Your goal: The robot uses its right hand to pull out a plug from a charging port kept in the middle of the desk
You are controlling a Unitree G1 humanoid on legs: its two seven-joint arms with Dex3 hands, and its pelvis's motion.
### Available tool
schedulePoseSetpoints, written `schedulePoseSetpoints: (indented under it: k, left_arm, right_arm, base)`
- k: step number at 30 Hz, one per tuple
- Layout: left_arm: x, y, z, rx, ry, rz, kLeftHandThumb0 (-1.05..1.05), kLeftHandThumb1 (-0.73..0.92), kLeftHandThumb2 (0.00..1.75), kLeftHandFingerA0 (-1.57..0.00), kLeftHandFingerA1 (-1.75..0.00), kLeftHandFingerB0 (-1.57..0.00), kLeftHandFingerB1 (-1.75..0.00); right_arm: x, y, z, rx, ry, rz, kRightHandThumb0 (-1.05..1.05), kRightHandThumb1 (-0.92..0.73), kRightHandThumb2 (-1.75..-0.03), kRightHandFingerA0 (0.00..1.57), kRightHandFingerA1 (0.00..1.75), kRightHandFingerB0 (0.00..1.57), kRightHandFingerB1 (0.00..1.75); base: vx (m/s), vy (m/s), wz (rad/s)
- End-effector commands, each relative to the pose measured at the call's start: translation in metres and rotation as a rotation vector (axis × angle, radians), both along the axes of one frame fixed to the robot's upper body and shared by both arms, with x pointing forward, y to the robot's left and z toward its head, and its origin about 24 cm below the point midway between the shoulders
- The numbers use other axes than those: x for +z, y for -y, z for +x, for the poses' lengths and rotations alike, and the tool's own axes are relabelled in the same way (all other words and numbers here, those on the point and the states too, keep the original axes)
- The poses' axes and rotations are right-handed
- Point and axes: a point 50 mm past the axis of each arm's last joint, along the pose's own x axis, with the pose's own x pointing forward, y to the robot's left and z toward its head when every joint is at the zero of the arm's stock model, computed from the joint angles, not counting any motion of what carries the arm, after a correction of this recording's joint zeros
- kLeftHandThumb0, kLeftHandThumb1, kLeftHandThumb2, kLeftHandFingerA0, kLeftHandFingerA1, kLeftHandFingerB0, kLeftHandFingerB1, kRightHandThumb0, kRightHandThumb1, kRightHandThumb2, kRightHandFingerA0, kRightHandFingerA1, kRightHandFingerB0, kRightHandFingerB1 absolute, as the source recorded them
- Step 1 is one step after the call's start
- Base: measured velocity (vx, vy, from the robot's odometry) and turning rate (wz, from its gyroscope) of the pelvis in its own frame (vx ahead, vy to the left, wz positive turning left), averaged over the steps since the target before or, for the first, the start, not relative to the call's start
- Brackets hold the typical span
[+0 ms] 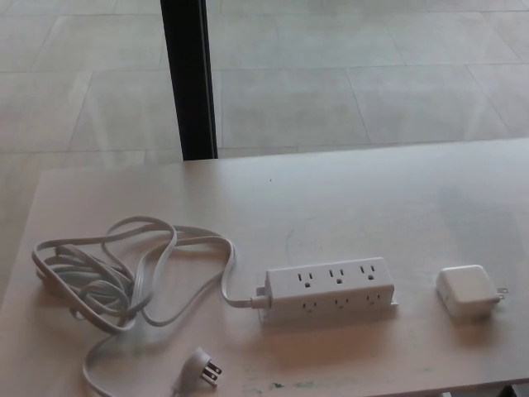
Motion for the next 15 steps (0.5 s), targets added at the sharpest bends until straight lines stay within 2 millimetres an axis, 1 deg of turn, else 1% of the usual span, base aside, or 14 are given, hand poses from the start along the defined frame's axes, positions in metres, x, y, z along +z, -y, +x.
schedulePoseSetpoints:
  k: [1,2,4,5,6,7,8,9,10,11,12,13,14,15]
  left_arm:
    - [0.009,-0.011,-0.007,0.006,-0.001,0.024,-1.0,0.77,0.64,-0.74,-0.75,-0.63,-0.63]
    - [0.01,-0.011,-0.007,0.004,-0.001,0.029,-1.0,0.77,0.64,-0.72,-0.75,-0.63,-0.63]
    - [0.011,-0.012,-0.007,0.001,-0.001,0.03,-1.0,0.77,0.64,-0.72,-0.75,-0.63,-0.62]
    - [0.011,-0.012,-0.008,0.001,0.001,0.028,-1.0,0.77,0.64,-0.72,-0.75,-0.63,-0.62]
    - [0.011,-0.012,-0.008,0.002,0.002,0.025,-1.0,0.77,0.64,-0.72,-0.76,-0.62,-0.63]
    - [0.011,-0.013,-0.009,0.001,0.004,0.021,-1.0,0.77,0.64,-0.72,-0.76,-0.61,-0.63]
    - [0.011,-0.013,-0.009,0.0,0.005,0.021,-1.0,0.77,0.64,-0.72,-0.76,-0.62,-0.63]
    - [0.012,-0.013,-0.009,0.005,0.01,0.016,-1.0,0.76,0.64,-0.71,-0.77,-0.61,-0.63]
    - [0.012,-0.013,-0.008,0.012,0.018,0.008,-1.0,0.76,0.64,-0.71,-0.77,-0.61,-0.63]
    - [0.012,-0.013,-0.008,0.011,0.016,0.012,-1.0,0.76,0.64,-0.71,-0.76,-0.62,-0.62]
    - [0.012,-0.013,-0.008,0.011,0.012,0.018,-1.0,0.76,0.64,-0.71,-0.76,-0.62,-0.62]
    - [0.009,-0.012,-0.013,0.018,-0.004,0.02,-1.01,0.76,0.64,-0.73,-0.75,-0.63,-0.63]
    - [0.009,-0.012,-0.014,0.02,-0.002,0.018,-1.0,0.76,0.64,-0.72,-0.75,-0.62,-0.63]
    - [0.009,-0.012,-0.016,0.02,-0.002,0.018,-1.0,0.77,0.64,-0.72,-0.76,-0.62,-0.63]
  right_arm:
    - [0.033,0.144,-0.113,-0.505,0.359,0.482,-0.96,-0.44,-0.74,1.06,1.19,0.17,0.51]
    - [0.025,0.166,-0.143,-0.629,0.402,0.43,-1.01,-0.44,-0.77,1.18,1.16,0.15,0.66]
    - [0.021,0.174,-0.156,-0.679,0.422,0.407,-1.05,-0.6,-0.59,1.26,1.09,0.14,0.78]
    - [0.013,0.186,-0.176,-0.767,0.454,0.434,-1.05,-0.48,-0.95,1.23,1.05,0.2,0.8]
    - [0.004,0.194,-0.193,-0.834,0.499,0.491,-1.05,-0.59,-0.59,1.19,0.95,0.15,0.9]
    - [-0.003,0.198,-0.205,-0.895,0.535,0.524,-1.05,-0.45,-0.96,1.17,0.96,0.17,0.78]
    - [-0.01,0.2,-0.216,-0.96,0.572,0.557,-1.04,-0.45,-0.95,1.18,1.0,0.19,0.81]
    - [-0.016,0.202,-0.223,-0.993,0.599,0.576,-1.05,-0.64,-0.6,1.17,0.97,0.11,0.9]
    - [-0.022,0.203,-0.229,-1.015,0.623,0.587,-1.05,-0.64,-0.6,1.17,0.97,0.11,0.9]
    - [-0.026,0.203,-0.233,-1.036,0.64,0.601,-1.01,-0.49,-0.99,1.22,1.04,0.13,0.77]
    - [-0.031,0.203,-0.238,-1.067,0.666,0.621,-1.01,-0.49,-0.99,1.22,1.04,0.13,0.77]
    - [-0.048,0.202,-0.248,-1.165,0.73,0.684,-1.02,-0.66,-0.6,1.21,1.01,0.09,0.94]
    - [-0.059,0.2,-0.253,-1.209,0.804,0.763,-0.96,-0.48,-0.96,1.18,1.08,0.17,0.81]
    - [-0.068,0.198,-0.256,-1.231,0.844,0.801,-0.94,-0.66,-0.6,1.17,1.05,0.07,0.96]
  base:
    - [0.0,0.0,0.0]
    - [0.0,0.0,0.0]
    - [0.0,0.0,0.0]
    - [0.0,0.0,0.0]
    - [0.0,0.0,0.0]
    - [0.0,0.0,0.0]
    - [0.0,0.0,0.0]
    - [0.0,0.0,0.0]
    - [0.0,0.0,0.0]
    - [0.0,0.0,0.0]
    - [0.0,0.0,0.0]
    - [0.0,0.0,0.0]
    - [0.0,0.0,0.0]
    - [0.0,0.0,0.0]
